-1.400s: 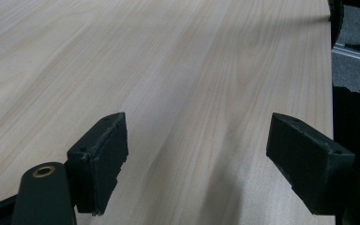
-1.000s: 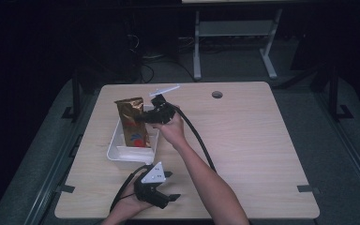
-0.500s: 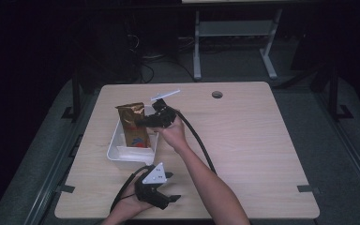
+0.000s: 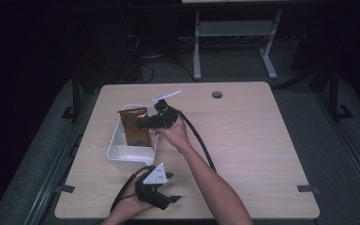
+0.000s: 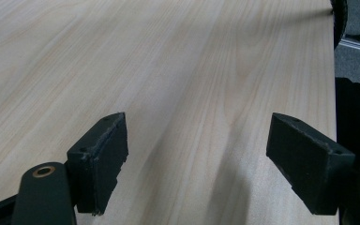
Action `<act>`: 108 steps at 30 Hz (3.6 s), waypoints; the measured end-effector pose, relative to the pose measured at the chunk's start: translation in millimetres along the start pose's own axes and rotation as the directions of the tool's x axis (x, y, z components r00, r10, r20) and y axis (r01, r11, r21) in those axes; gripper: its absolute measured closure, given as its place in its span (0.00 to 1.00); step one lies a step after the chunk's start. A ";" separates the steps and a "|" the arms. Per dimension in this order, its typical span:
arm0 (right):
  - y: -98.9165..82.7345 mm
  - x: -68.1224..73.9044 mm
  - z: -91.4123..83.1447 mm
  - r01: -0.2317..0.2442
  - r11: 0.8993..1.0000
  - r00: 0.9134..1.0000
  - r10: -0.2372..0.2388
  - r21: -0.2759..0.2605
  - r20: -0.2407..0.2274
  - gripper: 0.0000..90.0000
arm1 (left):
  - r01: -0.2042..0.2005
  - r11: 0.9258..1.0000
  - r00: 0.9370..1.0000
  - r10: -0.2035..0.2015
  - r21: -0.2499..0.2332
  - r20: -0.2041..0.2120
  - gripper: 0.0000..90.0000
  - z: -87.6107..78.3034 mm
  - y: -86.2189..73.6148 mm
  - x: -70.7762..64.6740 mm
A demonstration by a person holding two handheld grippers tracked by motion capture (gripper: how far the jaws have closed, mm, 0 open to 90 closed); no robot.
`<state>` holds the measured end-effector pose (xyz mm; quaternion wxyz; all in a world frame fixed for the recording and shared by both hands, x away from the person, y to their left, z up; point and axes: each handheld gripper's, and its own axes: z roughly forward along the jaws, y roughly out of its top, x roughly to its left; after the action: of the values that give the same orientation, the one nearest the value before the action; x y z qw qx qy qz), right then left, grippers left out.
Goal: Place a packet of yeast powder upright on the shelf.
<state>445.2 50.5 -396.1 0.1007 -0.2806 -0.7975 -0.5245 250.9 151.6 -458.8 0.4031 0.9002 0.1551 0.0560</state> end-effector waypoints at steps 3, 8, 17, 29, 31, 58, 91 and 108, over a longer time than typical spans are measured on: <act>2.3 1.2 -2.3 0.007 1.000 1.000 -0.007 -0.007 0.001 0.71 | 0.002 1.000 1.000 -0.002 0.000 0.003 0.23 0.6 0.0 -0.4; 4.2 3.2 -3.3 0.012 1.000 0.999 -0.013 0.006 0.031 0.80 | 0.001 1.000 1.000 -0.001 0.000 0.004 0.23 1.2 0.2 -0.9; 5.6 4.7 -2.4 0.011 1.000 0.998 -0.012 0.020 0.055 0.77 | 0.000 1.000 1.000 0.000 0.005 0.005 0.23 1.5 0.1 -0.8; 5.2 8.6 -13.2 0.062 0.997 0.997 -0.064 0.053 0.041 0.52 | 0.009 1.000 1.000 -0.009 0.000 0.005 0.24 0.3 -0.1 0.5; 3.9 8.0 -18.3 0.061 0.996 0.997 -0.063 0.059 0.033 0.51 | 0.011 1.000 1.000 -0.011 -0.002 0.004 0.24 0.4 -0.2 0.6; -39.5 -10.0 -111.6 0.020 1.000 0.998 -0.021 0.020 0.051 0.44 | 0.051 0.998 0.999 -0.051 -0.038 -0.014 0.25 -1.8 -1.9 7.0; -89.5 -19.9 -181.6 -0.035 0.999 0.993 0.035 -0.010 0.112 0.43 | 0.061 0.997 0.998 -0.063 -0.053 -0.019 0.25 -0.9 -1.9 9.4; -113.3 -22.0 -207.2 -0.058 0.998 0.991 0.061 -0.032 0.123 0.43 | 0.071 0.996 0.997 -0.072 -0.052 -0.019 0.25 1.4 -2.3 12.1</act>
<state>372.8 -175.2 -405.4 0.0627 -0.3376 -0.7861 -0.5139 262.1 156.0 -461.7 0.4263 0.8827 0.1899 0.0550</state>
